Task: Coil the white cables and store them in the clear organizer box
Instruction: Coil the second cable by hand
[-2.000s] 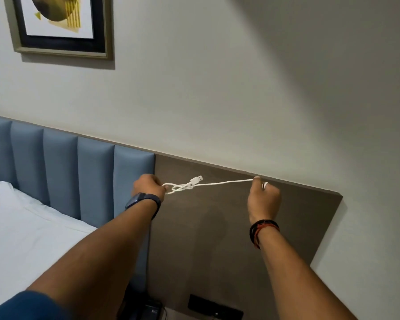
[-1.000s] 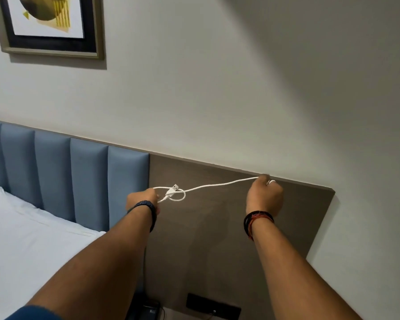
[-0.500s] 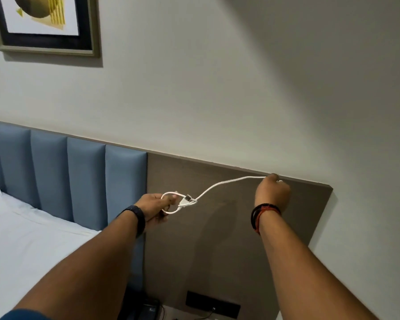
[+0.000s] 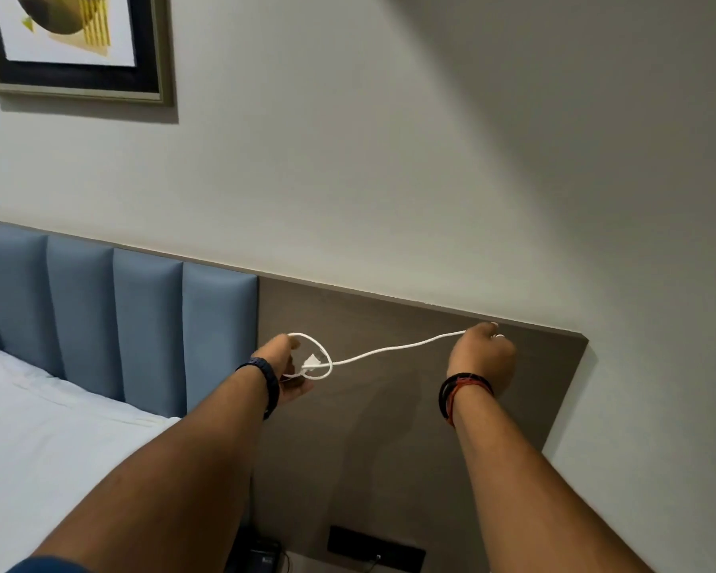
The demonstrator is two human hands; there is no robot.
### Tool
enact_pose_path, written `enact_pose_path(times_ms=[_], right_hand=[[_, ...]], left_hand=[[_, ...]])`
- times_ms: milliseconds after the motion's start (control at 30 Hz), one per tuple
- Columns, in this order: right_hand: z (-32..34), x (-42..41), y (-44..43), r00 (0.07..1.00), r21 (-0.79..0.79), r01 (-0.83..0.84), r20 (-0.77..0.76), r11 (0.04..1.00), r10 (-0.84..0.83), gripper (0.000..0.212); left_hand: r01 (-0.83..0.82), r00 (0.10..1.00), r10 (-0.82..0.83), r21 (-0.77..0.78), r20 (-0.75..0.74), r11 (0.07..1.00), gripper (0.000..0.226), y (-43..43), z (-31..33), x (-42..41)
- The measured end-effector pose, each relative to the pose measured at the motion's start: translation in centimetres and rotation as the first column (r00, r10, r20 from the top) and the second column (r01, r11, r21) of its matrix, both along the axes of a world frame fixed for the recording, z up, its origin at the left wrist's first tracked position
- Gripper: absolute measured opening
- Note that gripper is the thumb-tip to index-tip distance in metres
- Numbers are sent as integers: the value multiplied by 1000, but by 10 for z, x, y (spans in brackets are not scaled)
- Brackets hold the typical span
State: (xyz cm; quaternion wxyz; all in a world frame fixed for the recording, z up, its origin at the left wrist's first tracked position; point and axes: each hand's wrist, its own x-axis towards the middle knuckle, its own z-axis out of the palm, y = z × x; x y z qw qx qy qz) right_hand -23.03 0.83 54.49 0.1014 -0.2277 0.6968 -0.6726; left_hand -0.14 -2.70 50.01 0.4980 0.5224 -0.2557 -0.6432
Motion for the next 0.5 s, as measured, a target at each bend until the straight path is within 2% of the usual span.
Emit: enact_pose_path(times_ms=[100,300,400,433,500], right_hand=[[1,-2,-2,1000,-7,-22,3,1000,22,38],[4,-6,-2,999,-13,-6,-34,1000,6,39],[5,-11,-1,999,-5,31,-38,999,-31,37],[6,-13,-1,998,-4,39,-42,999,-39,36],[6,-15,-1,997,-12,43,-56,999,-44,36]], left_hand=[[125,992,-124,-71,14,990,3,1,-3,-2],[275,951,-305,-294,-60,915,25,5,-4,-1],[301,936,-343,-326,-77,896,23,4,-3,-1],[314,938,-344,-327,-37,891,23,4,-3,0],[350,934,-312,-286,172,892,24,3,-5,1]])
